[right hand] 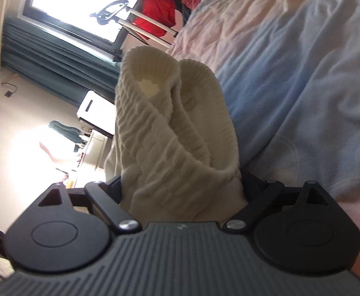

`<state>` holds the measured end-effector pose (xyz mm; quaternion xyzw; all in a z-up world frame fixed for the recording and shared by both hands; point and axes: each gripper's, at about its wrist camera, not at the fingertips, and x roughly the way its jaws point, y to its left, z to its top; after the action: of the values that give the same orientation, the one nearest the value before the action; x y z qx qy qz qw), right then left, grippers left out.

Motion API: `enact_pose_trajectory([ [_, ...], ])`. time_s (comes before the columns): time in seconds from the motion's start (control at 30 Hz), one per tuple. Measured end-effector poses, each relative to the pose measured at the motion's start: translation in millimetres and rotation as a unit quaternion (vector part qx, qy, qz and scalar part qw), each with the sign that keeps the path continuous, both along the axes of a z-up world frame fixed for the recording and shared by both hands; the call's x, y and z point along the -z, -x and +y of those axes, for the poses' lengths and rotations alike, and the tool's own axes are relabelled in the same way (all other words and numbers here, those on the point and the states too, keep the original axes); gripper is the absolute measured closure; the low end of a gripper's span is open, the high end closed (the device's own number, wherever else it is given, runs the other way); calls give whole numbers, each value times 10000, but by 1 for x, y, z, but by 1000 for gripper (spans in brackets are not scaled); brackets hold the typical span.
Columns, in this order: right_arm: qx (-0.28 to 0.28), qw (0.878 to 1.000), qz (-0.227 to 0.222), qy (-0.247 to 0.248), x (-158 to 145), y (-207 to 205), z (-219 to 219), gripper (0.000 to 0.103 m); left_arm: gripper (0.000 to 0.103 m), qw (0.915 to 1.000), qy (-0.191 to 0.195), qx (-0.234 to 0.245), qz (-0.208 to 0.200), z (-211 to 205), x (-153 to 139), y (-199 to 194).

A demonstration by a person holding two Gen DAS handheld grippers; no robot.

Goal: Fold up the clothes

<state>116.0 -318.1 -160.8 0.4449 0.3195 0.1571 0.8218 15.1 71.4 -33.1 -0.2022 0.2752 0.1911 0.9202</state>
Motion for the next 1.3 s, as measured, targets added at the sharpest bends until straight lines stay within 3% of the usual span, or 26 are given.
enact_pose_trajectory([
  [0.1,-122,9996,-80,230,-7,-2,7,9,11,10000,17,-65,22,1,-2,3],
  [0.2,-217,9980,276,529,5,-9,13,9,11,10000,-58,-43,50,-2,-4,8],
  [0.3,-326,9956,279,830,7,-11,22,10,11,9999,-130,-5,95,-5,-7,12],
  [0.37,-324,9929,287,1107,0,-10,28,22,11,9998,-155,85,113,-7,-12,17],
  [0.4,-287,9919,301,1203,-4,-9,28,33,12,9997,-164,140,120,-8,-15,20],
  [0.5,-63,9931,267,1138,-13,-3,22,52,13,9993,-171,323,94,-11,-24,32],
  [0.63,328,9956,71,877,-30,5,8,59,14,9969,-5,740,-274,-11,-45,60],
  [0.77,566,9936,-66,972,-37,4,5,60,7,9913,530,937,-760,-2,-54,62],
  [0.83,579,9940,-50,929,-34,2,4,60,3,9859,1071,966,-853,9,-49,55],
  [0.87,573,9939,-51,942,-34,1,4,60,2,9802,1445,1058,-847,15,-44,48],
  [0.93,561,9937,-52,968,-33,-1,5,60,2,9579,2401,1444,-631,24,-25,25],
  [1.0,549,9935,-53,996,-32,-3,6,60,2,9384,3014,1655,-343,25,-5,3],
  [1.17,516,9922,-43,1130,-33,-3,10,60,2,9377,2979,1779,193,16,16,-23],
  [1.3,488,9910,-65,1245,-39,-1,13,60,13,9363,3012,1801,143,20,17,-21],
])
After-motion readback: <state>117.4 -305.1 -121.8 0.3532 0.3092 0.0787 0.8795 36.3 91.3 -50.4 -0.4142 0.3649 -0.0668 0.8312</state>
